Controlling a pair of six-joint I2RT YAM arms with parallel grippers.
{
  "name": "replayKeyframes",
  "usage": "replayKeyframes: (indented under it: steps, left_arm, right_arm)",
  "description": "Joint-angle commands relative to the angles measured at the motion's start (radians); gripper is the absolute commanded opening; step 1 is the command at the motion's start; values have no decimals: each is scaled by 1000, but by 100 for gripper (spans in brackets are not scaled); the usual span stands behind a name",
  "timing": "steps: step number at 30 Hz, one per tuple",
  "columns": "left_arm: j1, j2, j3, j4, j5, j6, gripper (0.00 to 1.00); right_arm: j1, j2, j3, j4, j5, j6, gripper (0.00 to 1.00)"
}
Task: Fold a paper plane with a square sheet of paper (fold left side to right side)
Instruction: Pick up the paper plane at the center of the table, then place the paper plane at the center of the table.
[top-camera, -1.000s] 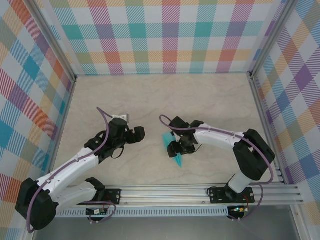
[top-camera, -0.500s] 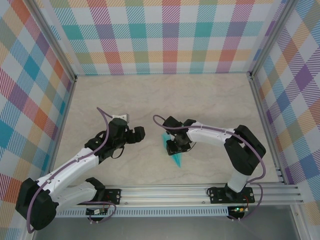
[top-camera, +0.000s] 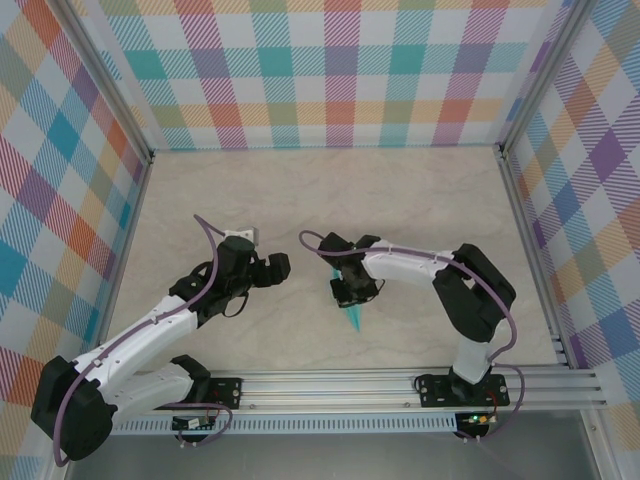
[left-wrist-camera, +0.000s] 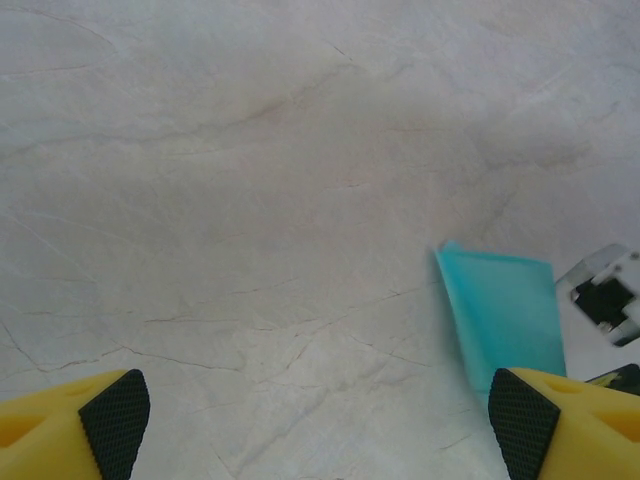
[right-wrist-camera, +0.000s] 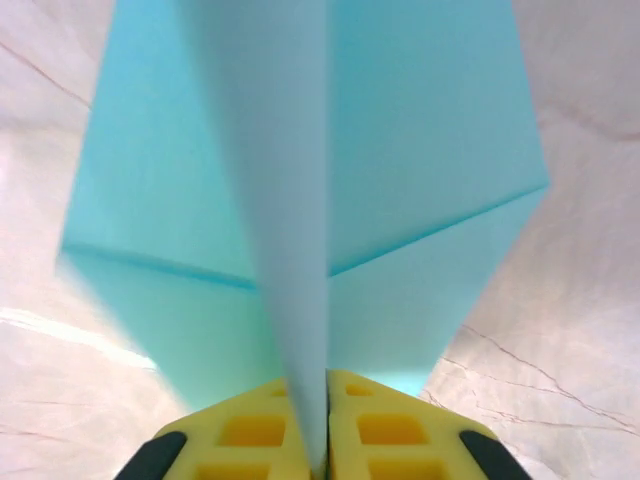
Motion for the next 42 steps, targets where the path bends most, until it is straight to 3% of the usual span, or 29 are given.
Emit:
replayKeyframes:
  steps: [1,9,18,27,42]
  left_arm:
    - [12,-33,21,-25,21,24,90]
    - [12,-75,34,-62,58,49,92]
    - [12,-95,28,-97,66,67,98]
    - [12,-94,33,-119,46,85,100]
    - [12,-88,35,-123,41,83,100]
  right_arm:
    - [-60,15,130,-102,50,-25,7]
    - [-252,295,644,-280,116,-114,7]
    - [-304,721,1303,-542,118,-131,7]
    - [-274,723,1273,-580,45,-94,7]
    - [-248,772,1224,-557,61,-41,7]
